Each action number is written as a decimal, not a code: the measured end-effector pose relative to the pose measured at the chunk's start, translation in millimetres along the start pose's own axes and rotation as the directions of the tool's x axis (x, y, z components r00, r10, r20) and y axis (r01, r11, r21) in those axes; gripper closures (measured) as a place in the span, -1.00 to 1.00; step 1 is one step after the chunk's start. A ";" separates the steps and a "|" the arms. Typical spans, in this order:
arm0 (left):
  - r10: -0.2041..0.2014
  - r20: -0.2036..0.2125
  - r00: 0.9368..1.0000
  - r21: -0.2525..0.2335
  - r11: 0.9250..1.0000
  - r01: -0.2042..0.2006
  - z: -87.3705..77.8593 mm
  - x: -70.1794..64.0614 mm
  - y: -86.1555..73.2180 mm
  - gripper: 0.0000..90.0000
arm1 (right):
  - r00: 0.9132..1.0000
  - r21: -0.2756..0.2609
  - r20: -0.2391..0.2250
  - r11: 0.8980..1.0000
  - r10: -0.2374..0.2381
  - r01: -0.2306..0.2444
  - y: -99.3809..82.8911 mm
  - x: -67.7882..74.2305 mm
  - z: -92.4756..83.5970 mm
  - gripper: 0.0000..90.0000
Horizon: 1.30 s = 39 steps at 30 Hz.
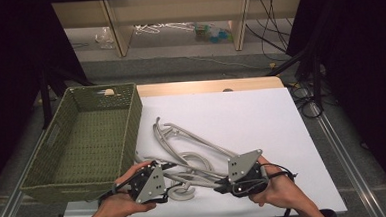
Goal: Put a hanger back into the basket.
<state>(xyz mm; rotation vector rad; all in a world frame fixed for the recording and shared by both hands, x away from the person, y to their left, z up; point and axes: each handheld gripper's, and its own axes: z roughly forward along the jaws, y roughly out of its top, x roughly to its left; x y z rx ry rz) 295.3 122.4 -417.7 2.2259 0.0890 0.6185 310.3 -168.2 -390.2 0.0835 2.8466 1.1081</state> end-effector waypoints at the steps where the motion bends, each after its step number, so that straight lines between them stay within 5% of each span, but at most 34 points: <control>1: 0.001 0.016 1.000 0.005 1.000 -0.002 1.3 -0.6 0.8 0.16 | 1.000 0.002 -0.007 1.000 0.002 -0.002 0.1 0.5 -0.2 0.82; 3: 0.000 0.048 0.999 0.011 1.000 0.000 2.8 -0.8 2.4 0.32 | 1.000 -0.005 -0.016 1.000 -0.002 0.002 0.2 0.5 -0.2 0.82; 10: 0.089 0.083 0.993 0.040 0.995 -0.093 2.9 -0.6 10.7 0.55 | 0.999 -0.018 -0.030 1.000 -0.022 0.022 -2.3 -2.6 -2.1 0.81; 15: 0.080 0.112 0.990 0.046 0.995 -0.086 4.6 -2.4 17.3 0.68 | 0.998 -0.082 -0.057 0.996 0.018 -0.022 -6.2 -8.0 -11.6 0.77; 20: 0.096 0.116 0.989 0.062 0.993 -0.104 4.1 -1.6 24.2 0.71 | 1.000 -0.080 -0.016 0.997 -0.002 0.001 -6.0 -10.2 -16.2 0.73; 27: 0.109 0.094 0.990 0.050 0.992 -0.114 1.4 4.9 33.1 0.76 | 0.996 -0.110 0.069 0.993 0.058 -0.050 -3.2 -14.1 -23.6 0.47; 30: 0.082 0.078 0.994 0.065 0.994 -0.087 -1.4 11.6 34.9 0.76 | 0.981 -0.125 0.157 0.988 0.114 -0.094 -0.6 -14.5 -27.4 0.04; 32: 0.030 0.067 0.997 0.064 0.997 -0.034 -4.3 15.9 34.7 0.76 | 0.967 -0.136 0.213 0.984 0.140 -0.112 3.0 -13.0 -30.8 -0.09; 34: -0.044 0.058 0.997 0.065 0.997 0.041 -6.6 19.6 34.0 0.75 | 0.945 -0.193 0.265 0.971 0.190 -0.141 6.0 -13.2 -35.6 -0.24; 37: -0.142 0.053 0.989 0.052 0.989 0.139 -10.3 26.4 32.0 0.76 | 0.921 -0.254 0.308 0.954 0.237 -0.161 7.4 -13.0 -42.7 -0.29; 39: -0.187 0.044 0.981 0.042 0.982 0.185 -12.0 30.1 30.1 0.75 | 0.915 -0.280 0.303 0.943 0.266 -0.181 6.6 -12.9 -47.7 -0.31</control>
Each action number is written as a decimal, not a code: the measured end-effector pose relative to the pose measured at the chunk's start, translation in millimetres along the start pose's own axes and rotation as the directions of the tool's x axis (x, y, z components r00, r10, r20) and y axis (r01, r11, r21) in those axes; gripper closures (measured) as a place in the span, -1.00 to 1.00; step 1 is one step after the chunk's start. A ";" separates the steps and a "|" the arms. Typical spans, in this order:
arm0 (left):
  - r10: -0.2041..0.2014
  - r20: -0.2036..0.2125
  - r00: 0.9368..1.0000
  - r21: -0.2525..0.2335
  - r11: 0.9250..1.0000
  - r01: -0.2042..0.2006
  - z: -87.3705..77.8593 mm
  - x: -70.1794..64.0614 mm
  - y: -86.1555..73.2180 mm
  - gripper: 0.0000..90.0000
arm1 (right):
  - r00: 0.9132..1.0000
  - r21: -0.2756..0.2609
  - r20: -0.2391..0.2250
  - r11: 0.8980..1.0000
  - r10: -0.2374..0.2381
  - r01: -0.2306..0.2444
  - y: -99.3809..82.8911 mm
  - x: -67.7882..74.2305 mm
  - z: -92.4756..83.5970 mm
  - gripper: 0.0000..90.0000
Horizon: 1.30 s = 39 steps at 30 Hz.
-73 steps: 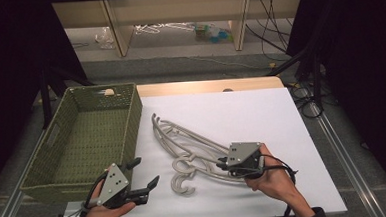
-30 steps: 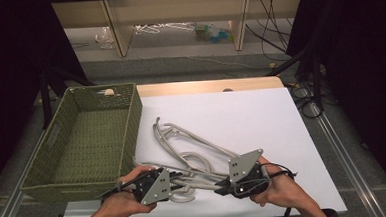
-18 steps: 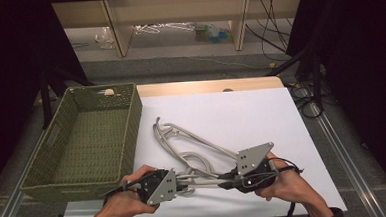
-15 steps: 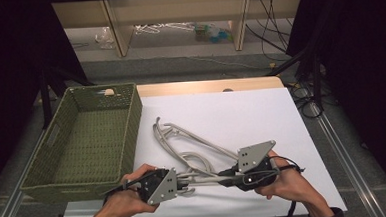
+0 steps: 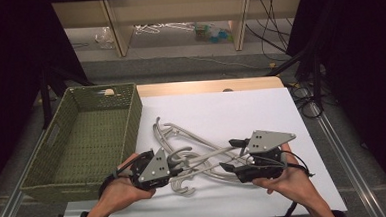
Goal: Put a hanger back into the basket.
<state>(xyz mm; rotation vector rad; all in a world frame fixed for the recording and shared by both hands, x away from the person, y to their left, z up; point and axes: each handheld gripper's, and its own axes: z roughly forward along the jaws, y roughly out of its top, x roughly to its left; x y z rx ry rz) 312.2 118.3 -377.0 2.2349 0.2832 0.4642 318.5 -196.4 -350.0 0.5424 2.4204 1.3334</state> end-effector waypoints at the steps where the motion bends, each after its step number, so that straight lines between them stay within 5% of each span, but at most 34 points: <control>1: -0.016 -0.003 1.000 0.003 1.000 0.016 -0.9 1.8 -0.1 0.76 | 1.000 -0.001 0.003 1.000 0.008 -0.008 0.1 -0.2 -2.1 -0.32; 7: -0.077 -0.024 0.997 0.017 0.997 0.077 -3.1 9.6 2.0 0.76 | 0.998 -0.042 0.060 0.999 0.004 -0.001 1.8 2.1 -9.2 -0.37; 11: -0.148 -0.027 0.989 0.012 0.989 0.149 -5.7 20.0 3.8 0.76 | 0.998 -0.068 0.066 0.998 0.019 -0.014 1.6 5.3 -14.2 -0.38; 16: -0.239 -0.020 0.971 -0.003 0.971 0.239 -9.3 31.0 8.2 0.76 | 0.998 -0.085 0.050 0.996 0.039 -0.035 -9.5 10.7 -18.7 -0.38; 26: -0.349 0.014 0.937 -0.034 0.936 0.349 -27.8 45.4 15.9 0.76 | 0.995 -0.051 0.025 0.994 0.097 -0.096 -37.0 17.1 -6.4 -0.38; 34: -0.380 0.000 0.925 -0.064 0.923 0.379 -62.9 60.2 17.8 0.76 | 0.995 -0.026 0.006 0.994 0.102 -0.102 -43.6 18.8 -2.6 -0.38; 35: -0.394 -0.005 0.919 -0.067 0.917 0.393 -68.5 63.0 17.2 0.76 | 0.995 -0.023 0.004 0.994 0.103 -0.103 -44.5 18.8 -1.6 -0.38; 37: -0.399 -0.019 0.917 -0.079 0.915 0.396 -80.0 70.5 15.2 0.76 | 0.994 -0.015 0.001 0.994 0.109 -0.109 -46.0 19.4 -0.4 -0.38; 39: -0.424 -0.044 0.904 -0.093 0.903 0.419 -91.9 78.7 11.4 0.76 | 0.994 -0.012 -0.001 0.994 0.108 -0.108 -47.2 19.2 1.0 -0.38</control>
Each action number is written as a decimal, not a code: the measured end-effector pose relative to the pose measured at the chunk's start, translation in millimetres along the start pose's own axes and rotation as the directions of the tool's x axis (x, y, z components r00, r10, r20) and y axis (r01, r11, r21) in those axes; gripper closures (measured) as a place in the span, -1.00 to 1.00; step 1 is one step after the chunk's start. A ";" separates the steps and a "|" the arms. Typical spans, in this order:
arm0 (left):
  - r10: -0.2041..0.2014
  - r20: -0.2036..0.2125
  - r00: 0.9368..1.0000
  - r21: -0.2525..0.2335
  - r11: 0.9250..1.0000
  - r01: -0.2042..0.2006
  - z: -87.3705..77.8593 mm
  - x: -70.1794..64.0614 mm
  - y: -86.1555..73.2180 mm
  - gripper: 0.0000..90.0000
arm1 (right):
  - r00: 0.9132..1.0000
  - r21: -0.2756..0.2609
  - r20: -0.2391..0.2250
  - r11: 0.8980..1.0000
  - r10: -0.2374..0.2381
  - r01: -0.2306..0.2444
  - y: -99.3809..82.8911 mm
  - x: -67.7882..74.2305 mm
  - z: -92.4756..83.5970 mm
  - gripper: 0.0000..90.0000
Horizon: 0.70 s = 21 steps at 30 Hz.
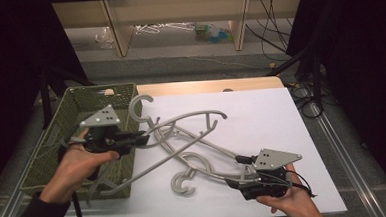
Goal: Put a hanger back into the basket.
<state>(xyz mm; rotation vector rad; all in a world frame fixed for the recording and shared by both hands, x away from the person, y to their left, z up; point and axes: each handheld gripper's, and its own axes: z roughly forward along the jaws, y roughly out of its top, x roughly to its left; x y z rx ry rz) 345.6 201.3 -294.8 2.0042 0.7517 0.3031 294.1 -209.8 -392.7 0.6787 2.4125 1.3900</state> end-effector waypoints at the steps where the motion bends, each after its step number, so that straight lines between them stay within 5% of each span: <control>1: -0.013 -0.016 1.000 -0.007 1.000 0.013 -6.1 5.5 0.3 0.76 | 1.000 -0.010 0.007 1.000 0.004 -0.004 -1.0 0.5 1.9 -0.38; 5: -0.035 -0.096 0.995 -0.019 0.999 0.034 -32.8 28.1 1.4 0.76 | 1.000 0.014 -0.008 1.000 0.005 -0.005 -2.8 0.4 3.2 -0.38; 11: -0.059 -0.213 0.975 -0.057 0.997 0.048 -65.5 60.8 -3.3 0.76 | 1.000 0.020 0.000 1.000 0.010 -0.010 -4.5 -1.2 4.1 -0.38; 21: -0.121 -0.282 0.952 -0.082 0.991 0.102 -84.4 112.4 -28.3 0.76 | 1.000 0.023 0.002 1.000 0.018 -0.018 -6.5 -3.2 5.0 -0.38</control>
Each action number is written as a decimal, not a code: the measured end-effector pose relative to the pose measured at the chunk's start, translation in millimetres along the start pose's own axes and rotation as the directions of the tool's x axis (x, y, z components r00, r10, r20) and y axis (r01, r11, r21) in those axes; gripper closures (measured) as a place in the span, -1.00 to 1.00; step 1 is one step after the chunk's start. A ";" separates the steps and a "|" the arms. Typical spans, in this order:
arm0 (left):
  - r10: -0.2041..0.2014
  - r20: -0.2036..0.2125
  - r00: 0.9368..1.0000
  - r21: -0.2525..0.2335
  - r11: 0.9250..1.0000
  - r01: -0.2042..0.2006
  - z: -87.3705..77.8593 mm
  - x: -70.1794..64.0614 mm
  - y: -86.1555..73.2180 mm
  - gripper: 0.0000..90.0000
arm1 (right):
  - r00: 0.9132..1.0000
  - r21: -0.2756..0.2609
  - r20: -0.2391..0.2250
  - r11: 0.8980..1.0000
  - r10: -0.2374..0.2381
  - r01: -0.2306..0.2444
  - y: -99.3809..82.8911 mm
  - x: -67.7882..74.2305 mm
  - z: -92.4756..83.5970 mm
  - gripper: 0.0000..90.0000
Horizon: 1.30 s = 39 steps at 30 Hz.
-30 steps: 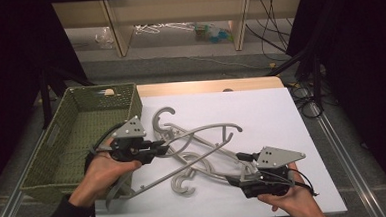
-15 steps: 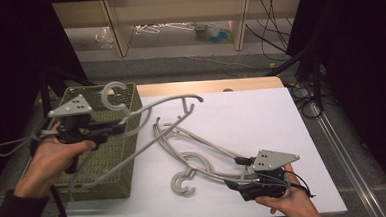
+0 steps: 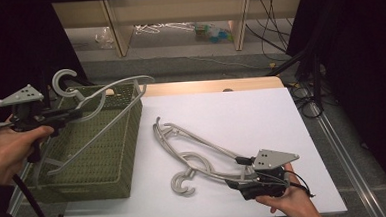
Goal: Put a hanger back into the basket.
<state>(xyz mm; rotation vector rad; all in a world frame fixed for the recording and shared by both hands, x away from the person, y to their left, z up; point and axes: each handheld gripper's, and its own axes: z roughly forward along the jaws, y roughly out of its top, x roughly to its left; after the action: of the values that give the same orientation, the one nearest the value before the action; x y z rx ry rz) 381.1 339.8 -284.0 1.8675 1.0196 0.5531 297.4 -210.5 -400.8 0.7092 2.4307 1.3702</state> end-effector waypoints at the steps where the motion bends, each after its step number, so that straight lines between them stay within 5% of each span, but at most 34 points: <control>1: -0.004 -0.008 1.000 -0.003 1.000 0.004 0.2 3.8 -2.1 0.76 | 1.000 0.002 0.004 1.000 -0.001 0.001 -0.1 -0.6 -0.6 -0.38; 12: 0.052 -0.062 0.997 0.042 0.998 -0.050 6.7 36.1 -14.9 0.76 | 1.000 0.008 0.000 1.000 0.004 -0.004 -1.4 -2.4 0.2 -0.38; 28: 0.054 -0.104 0.993 0.109 0.993 -0.042 16.7 59.2 -36.6 0.76 | 1.000 0.014 -0.001 1.000 0.007 -0.007 -2.5 -3.1 1.2 -0.38; 29: 0.109 -0.098 0.989 0.174 0.981 -0.091 18.3 63.5 -38.4 0.76 | 1.000 0.014 -0.003 1.000 0.007 -0.007 -2.7 -3.2 1.3 -0.38; 33: 0.120 -0.100 0.988 0.204 0.974 -0.097 28.4 65.3 -41.3 0.76 | 1.000 0.017 -0.003 1.000 0.009 -0.009 -3.1 -3.1 2.2 -0.38; 34: 0.078 -0.109 0.991 0.176 0.983 -0.058 34.3 62.2 -43.4 0.76 | 1.000 0.016 -0.003 1.000 0.006 -0.006 -3.3 -3.1 2.4 -0.38; 35: 0.129 -0.095 0.987 0.223 0.969 -0.105 36.3 64.3 -43.7 0.76 | 1.000 0.020 -0.007 1.000 0.008 -0.008 -3.5 -2.9 2.4 -0.38; 36: 0.093 -0.104 0.990 0.203 0.977 -0.071 41.8 60.7 -45.8 0.76 | 1.000 0.020 -0.007 1.000 0.007 -0.007 -3.4 -2.9 2.5 -0.38; 39: 0.093 -0.110 0.990 0.236 0.970 -0.065 49.7 58.9 -49.5 0.76 | 1.000 0.019 -0.006 1.000 0.009 -0.008 -3.7 -3.0 2.5 -0.38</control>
<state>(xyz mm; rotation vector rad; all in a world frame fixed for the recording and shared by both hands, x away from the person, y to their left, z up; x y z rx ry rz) 428.6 375.8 -353.5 2.1089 1.1324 0.6214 300.0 -211.9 -405.3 0.7217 2.4514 1.3560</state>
